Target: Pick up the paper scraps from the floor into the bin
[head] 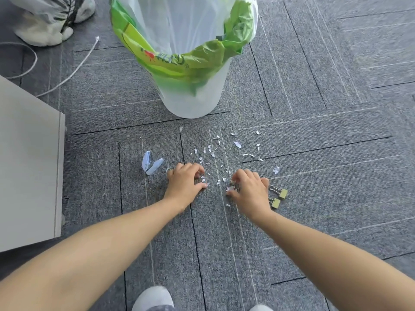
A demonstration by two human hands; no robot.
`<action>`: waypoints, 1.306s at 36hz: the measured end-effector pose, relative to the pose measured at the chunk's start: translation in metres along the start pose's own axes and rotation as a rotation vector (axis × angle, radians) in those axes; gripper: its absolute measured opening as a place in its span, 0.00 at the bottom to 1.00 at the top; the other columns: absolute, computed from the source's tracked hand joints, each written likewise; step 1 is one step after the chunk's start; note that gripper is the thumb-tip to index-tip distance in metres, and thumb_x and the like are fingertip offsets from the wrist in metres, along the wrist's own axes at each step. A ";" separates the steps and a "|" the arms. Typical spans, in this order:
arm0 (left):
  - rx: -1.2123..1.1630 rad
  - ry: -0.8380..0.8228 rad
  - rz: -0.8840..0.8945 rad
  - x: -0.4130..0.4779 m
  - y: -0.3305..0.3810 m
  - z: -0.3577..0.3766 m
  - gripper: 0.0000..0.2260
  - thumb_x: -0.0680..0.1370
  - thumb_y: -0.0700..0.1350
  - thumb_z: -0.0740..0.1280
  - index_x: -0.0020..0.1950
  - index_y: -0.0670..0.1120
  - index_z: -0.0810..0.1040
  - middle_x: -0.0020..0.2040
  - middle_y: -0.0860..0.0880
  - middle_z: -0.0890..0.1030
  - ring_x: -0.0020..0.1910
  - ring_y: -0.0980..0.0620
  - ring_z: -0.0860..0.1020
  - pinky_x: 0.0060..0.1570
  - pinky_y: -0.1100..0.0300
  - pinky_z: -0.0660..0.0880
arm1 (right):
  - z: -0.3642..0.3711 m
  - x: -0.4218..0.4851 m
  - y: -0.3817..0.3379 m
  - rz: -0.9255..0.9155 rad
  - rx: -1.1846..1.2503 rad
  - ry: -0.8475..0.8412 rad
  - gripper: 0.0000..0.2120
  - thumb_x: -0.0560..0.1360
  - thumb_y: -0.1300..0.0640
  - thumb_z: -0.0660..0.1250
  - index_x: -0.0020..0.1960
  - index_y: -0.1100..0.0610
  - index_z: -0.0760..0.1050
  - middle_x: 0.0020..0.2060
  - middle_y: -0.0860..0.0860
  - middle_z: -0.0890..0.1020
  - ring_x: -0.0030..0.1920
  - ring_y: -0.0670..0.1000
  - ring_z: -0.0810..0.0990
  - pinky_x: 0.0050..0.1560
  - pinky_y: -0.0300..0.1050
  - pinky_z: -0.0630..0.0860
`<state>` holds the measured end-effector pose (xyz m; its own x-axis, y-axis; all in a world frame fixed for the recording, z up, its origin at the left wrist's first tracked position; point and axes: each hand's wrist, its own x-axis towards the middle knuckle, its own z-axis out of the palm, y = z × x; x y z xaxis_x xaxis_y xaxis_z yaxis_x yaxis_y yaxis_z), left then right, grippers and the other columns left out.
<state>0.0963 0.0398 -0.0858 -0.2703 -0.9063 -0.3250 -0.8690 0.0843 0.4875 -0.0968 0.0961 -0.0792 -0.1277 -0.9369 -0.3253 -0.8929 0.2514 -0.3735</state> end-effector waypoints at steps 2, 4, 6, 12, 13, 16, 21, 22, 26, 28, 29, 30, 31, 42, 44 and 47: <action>-0.006 0.007 0.003 0.003 -0.001 -0.001 0.14 0.73 0.56 0.71 0.57 0.57 0.75 0.49 0.61 0.74 0.54 0.56 0.68 0.60 0.54 0.64 | -0.001 0.004 0.003 0.002 0.002 -0.006 0.12 0.71 0.42 0.69 0.51 0.43 0.71 0.46 0.39 0.74 0.50 0.45 0.71 0.58 0.47 0.63; 0.000 0.013 0.004 0.004 0.000 -0.001 0.11 0.73 0.56 0.70 0.53 0.56 0.76 0.50 0.61 0.75 0.54 0.56 0.67 0.59 0.54 0.62 | -0.002 0.006 0.005 0.008 0.021 -0.020 0.12 0.70 0.42 0.70 0.50 0.43 0.72 0.46 0.39 0.74 0.50 0.45 0.71 0.59 0.47 0.64; 0.015 0.008 0.008 0.005 0.001 -0.001 0.08 0.74 0.55 0.70 0.50 0.56 0.77 0.50 0.60 0.75 0.54 0.56 0.67 0.60 0.53 0.62 | -0.004 0.007 0.006 0.005 0.024 -0.028 0.12 0.70 0.42 0.70 0.49 0.43 0.72 0.45 0.39 0.74 0.50 0.44 0.71 0.60 0.48 0.65; -0.011 -0.023 0.046 0.006 0.004 -0.002 0.05 0.75 0.53 0.70 0.47 0.54 0.79 0.47 0.60 0.78 0.53 0.54 0.69 0.57 0.56 0.58 | -0.006 0.006 0.002 -0.034 -0.053 -0.031 0.09 0.73 0.44 0.69 0.51 0.44 0.73 0.47 0.39 0.75 0.51 0.45 0.71 0.57 0.47 0.59; -0.009 -0.026 0.047 0.007 0.004 -0.002 0.05 0.75 0.53 0.70 0.46 0.54 0.79 0.47 0.59 0.79 0.53 0.54 0.70 0.57 0.56 0.58 | -0.006 0.006 0.001 -0.041 -0.061 -0.036 0.08 0.74 0.46 0.68 0.51 0.44 0.74 0.47 0.40 0.75 0.51 0.46 0.71 0.57 0.47 0.58; 0.009 -0.025 0.051 0.008 0.005 -0.003 0.05 0.75 0.53 0.70 0.46 0.53 0.80 0.46 0.58 0.79 0.53 0.53 0.70 0.57 0.56 0.58 | -0.003 0.003 -0.002 -0.066 -0.087 -0.044 0.03 0.76 0.49 0.66 0.50 0.46 0.75 0.46 0.40 0.76 0.50 0.47 0.71 0.56 0.46 0.58; 0.091 -0.025 0.106 0.008 0.007 -0.003 0.07 0.76 0.54 0.68 0.49 0.51 0.80 0.47 0.56 0.79 0.53 0.53 0.69 0.60 0.55 0.60 | 0.000 0.000 -0.003 -0.089 -0.099 -0.037 0.03 0.78 0.54 0.63 0.48 0.48 0.75 0.44 0.42 0.77 0.47 0.48 0.72 0.56 0.47 0.60; 0.114 -0.034 0.122 0.008 0.008 -0.003 0.07 0.77 0.54 0.68 0.49 0.51 0.79 0.48 0.56 0.79 0.53 0.53 0.69 0.60 0.54 0.61 | 0.000 0.001 -0.003 -0.089 -0.104 -0.042 0.03 0.78 0.55 0.63 0.48 0.48 0.75 0.44 0.43 0.77 0.47 0.48 0.72 0.56 0.47 0.60; 0.220 -0.065 0.184 0.007 0.011 -0.002 0.07 0.79 0.53 0.65 0.50 0.51 0.78 0.49 0.55 0.78 0.53 0.52 0.69 0.62 0.52 0.62 | 0.000 0.001 -0.005 -0.086 -0.107 -0.060 0.06 0.78 0.58 0.62 0.47 0.48 0.74 0.43 0.43 0.78 0.47 0.49 0.73 0.54 0.47 0.60; 0.275 -0.075 0.201 0.006 0.011 0.000 0.06 0.79 0.52 0.64 0.52 0.51 0.76 0.50 0.55 0.76 0.54 0.52 0.70 0.61 0.52 0.63 | -0.001 -0.003 -0.004 -0.071 -0.053 -0.035 0.05 0.78 0.57 0.63 0.46 0.47 0.74 0.42 0.41 0.78 0.46 0.48 0.71 0.53 0.46 0.59; 0.283 -0.081 0.204 0.005 0.010 0.002 0.05 0.80 0.51 0.63 0.52 0.51 0.75 0.50 0.56 0.75 0.55 0.52 0.69 0.61 0.52 0.63 | -0.001 -0.005 -0.002 -0.061 -0.009 -0.020 0.04 0.78 0.55 0.64 0.46 0.47 0.74 0.42 0.40 0.77 0.46 0.47 0.71 0.53 0.46 0.59; 0.276 -0.084 0.204 0.004 0.010 0.003 0.05 0.80 0.51 0.63 0.52 0.52 0.75 0.50 0.56 0.74 0.55 0.52 0.69 0.62 0.52 0.63 | -0.002 -0.008 -0.001 -0.061 0.032 -0.008 0.03 0.78 0.54 0.64 0.46 0.46 0.75 0.42 0.40 0.78 0.47 0.46 0.70 0.53 0.47 0.59; 0.255 -0.084 0.199 0.003 0.009 0.004 0.04 0.80 0.51 0.63 0.51 0.52 0.74 0.49 0.57 0.74 0.55 0.52 0.69 0.62 0.52 0.62 | -0.004 -0.012 0.001 -0.076 0.060 -0.003 0.03 0.78 0.52 0.65 0.46 0.46 0.75 0.43 0.39 0.78 0.47 0.46 0.70 0.54 0.47 0.60; 0.046 -0.120 0.167 -0.019 0.005 0.011 0.02 0.80 0.51 0.62 0.49 0.55 0.73 0.48 0.59 0.73 0.53 0.56 0.67 0.63 0.54 0.60 | 0.001 -0.031 0.007 -0.136 0.027 -0.123 0.05 0.75 0.46 0.68 0.49 0.44 0.75 0.44 0.38 0.78 0.47 0.44 0.70 0.52 0.45 0.58; 0.021 -0.120 0.151 -0.018 0.007 0.011 0.02 0.79 0.52 0.63 0.48 0.55 0.74 0.48 0.60 0.74 0.53 0.56 0.67 0.63 0.55 0.60 | 0.002 -0.031 0.008 -0.139 0.015 -0.121 0.06 0.75 0.48 0.69 0.50 0.44 0.74 0.45 0.39 0.77 0.47 0.45 0.70 0.51 0.44 0.57; -0.021 -0.107 0.116 -0.014 0.010 0.011 0.04 0.78 0.52 0.65 0.47 0.54 0.76 0.47 0.60 0.76 0.53 0.55 0.69 0.61 0.54 0.62 | 0.004 -0.030 0.010 -0.139 0.010 -0.121 0.08 0.74 0.49 0.70 0.50 0.46 0.74 0.45 0.40 0.76 0.48 0.46 0.70 0.52 0.44 0.58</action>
<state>0.0865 0.0581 -0.0850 -0.4121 -0.8413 -0.3498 -0.8210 0.1763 0.5431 -0.0999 0.1274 -0.0768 0.0499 -0.9269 -0.3719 -0.8938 0.1247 -0.4308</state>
